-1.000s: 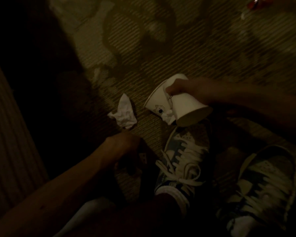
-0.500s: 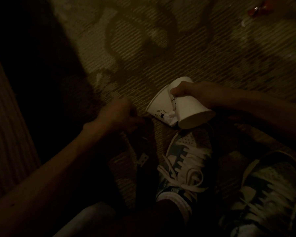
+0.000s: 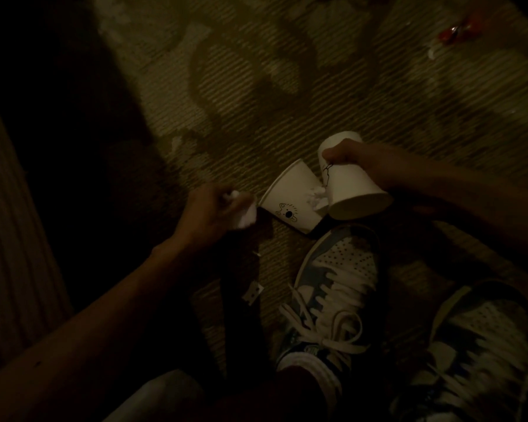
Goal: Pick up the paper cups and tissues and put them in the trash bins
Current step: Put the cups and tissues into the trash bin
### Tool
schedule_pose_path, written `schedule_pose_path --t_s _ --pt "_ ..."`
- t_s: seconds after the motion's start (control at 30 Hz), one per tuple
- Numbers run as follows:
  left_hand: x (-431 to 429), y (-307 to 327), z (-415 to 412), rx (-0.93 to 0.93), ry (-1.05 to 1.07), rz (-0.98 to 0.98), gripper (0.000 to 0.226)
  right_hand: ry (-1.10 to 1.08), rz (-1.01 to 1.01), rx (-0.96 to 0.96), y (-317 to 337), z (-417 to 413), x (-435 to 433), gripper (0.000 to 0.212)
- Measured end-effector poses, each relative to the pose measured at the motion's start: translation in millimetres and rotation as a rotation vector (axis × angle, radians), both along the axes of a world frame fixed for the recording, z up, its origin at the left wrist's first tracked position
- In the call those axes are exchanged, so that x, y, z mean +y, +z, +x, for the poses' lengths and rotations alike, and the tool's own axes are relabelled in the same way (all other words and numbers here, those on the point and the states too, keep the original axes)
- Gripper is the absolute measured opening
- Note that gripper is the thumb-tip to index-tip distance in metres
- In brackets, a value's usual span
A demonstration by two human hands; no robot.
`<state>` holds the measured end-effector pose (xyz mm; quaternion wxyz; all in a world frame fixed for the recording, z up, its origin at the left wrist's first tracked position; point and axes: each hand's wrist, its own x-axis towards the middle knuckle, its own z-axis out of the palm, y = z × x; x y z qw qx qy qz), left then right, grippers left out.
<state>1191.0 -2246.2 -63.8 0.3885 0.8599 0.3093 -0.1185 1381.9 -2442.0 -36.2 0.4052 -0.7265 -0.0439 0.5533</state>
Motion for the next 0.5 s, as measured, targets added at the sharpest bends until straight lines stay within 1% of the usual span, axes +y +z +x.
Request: schedule_pose_path --t_s 0.03,0.07,0.1,0.17,0.2,0.3,0.37,0.43,0.5 --pt "-2 0 4 -0.040 0.063 -0.056 0.028 -0.077 -0.040 0.025 0 -1 -1 0.035" --pt "-6 3 10 -0.076 0.110 -0.095 0.031 -0.073 -0.044 0.033 0 -1 -3 0.035" --pt "-8 5 15 -0.122 0.136 -0.119 0.031 -0.093 -0.059 0.019 -2 -2 -4 0.035" --pt "-13 10 25 -0.208 0.164 -0.150 0.024 -0.146 -0.076 0.000 0 -2 -3 0.034" --pt "-16 13 29 -0.222 0.171 -0.160 0.022 -0.175 -0.086 0.005 -1 -1 -2 0.034" --pt "-27 10 35 -0.166 0.120 -0.219 0.017 -0.232 -0.090 0.017 0 -4 -1 0.038" --pt "-34 6 34 -0.113 0.052 -0.288 0.017 -0.237 -0.074 0.055 0 -8 -1 0.048" --pt "-39 5 33 -0.097 -0.018 -0.270 0.020 -0.235 -0.063 0.085 0 -10 -1 0.062" --pt "-40 6 37 -0.126 -0.018 -0.251 0.023 -0.254 -0.063 0.087 1 -9 -2 0.074"
